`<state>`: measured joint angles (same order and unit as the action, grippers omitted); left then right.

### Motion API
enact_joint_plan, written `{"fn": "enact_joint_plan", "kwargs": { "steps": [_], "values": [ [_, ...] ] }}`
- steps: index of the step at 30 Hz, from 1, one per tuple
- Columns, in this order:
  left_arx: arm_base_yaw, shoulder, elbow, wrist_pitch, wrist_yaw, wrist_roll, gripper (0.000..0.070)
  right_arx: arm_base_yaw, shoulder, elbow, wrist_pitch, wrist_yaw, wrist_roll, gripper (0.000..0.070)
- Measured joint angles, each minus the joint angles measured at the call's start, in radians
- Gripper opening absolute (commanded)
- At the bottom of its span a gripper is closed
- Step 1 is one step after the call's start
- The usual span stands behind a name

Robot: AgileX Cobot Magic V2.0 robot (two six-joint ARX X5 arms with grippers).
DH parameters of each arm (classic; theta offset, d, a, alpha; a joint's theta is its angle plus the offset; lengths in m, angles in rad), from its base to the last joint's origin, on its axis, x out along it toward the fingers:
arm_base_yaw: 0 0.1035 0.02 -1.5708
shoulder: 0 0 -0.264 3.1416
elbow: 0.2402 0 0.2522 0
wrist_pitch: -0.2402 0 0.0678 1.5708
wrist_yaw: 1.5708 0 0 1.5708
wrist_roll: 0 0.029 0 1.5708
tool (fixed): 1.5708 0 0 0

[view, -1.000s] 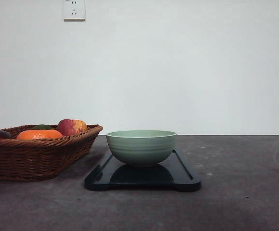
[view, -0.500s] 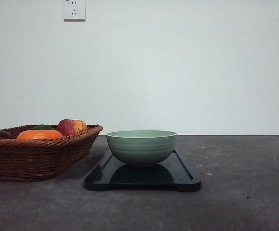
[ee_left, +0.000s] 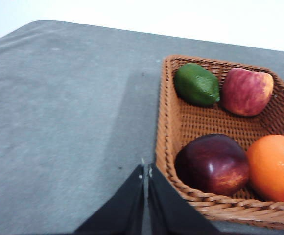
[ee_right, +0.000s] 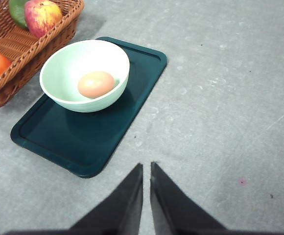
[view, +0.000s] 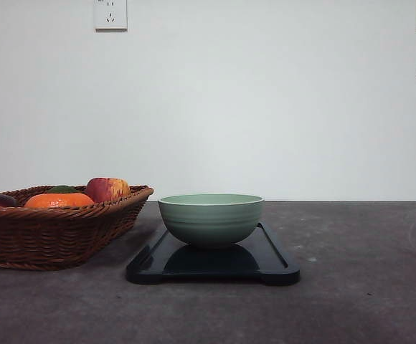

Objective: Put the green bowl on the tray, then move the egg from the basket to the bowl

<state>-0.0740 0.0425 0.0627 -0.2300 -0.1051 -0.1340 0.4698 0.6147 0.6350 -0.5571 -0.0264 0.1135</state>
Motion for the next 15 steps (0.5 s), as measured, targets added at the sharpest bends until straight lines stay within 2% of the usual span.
{"fn": "enact_joint_plan", "kwargs": {
  "steps": [4, 15],
  "values": [
    [0.013, -0.005, -0.030, 0.049, 0.074, 0.024, 0.0000, 0.000, 0.000, 0.000, 0.000, 0.000, 0.000, 0.0019],
    [0.014, -0.039, -0.030, 0.047, 0.078, 0.046, 0.0000, 0.000, -0.001, 0.000, 0.000, 0.000, 0.000, 0.0019]
  ]
}}
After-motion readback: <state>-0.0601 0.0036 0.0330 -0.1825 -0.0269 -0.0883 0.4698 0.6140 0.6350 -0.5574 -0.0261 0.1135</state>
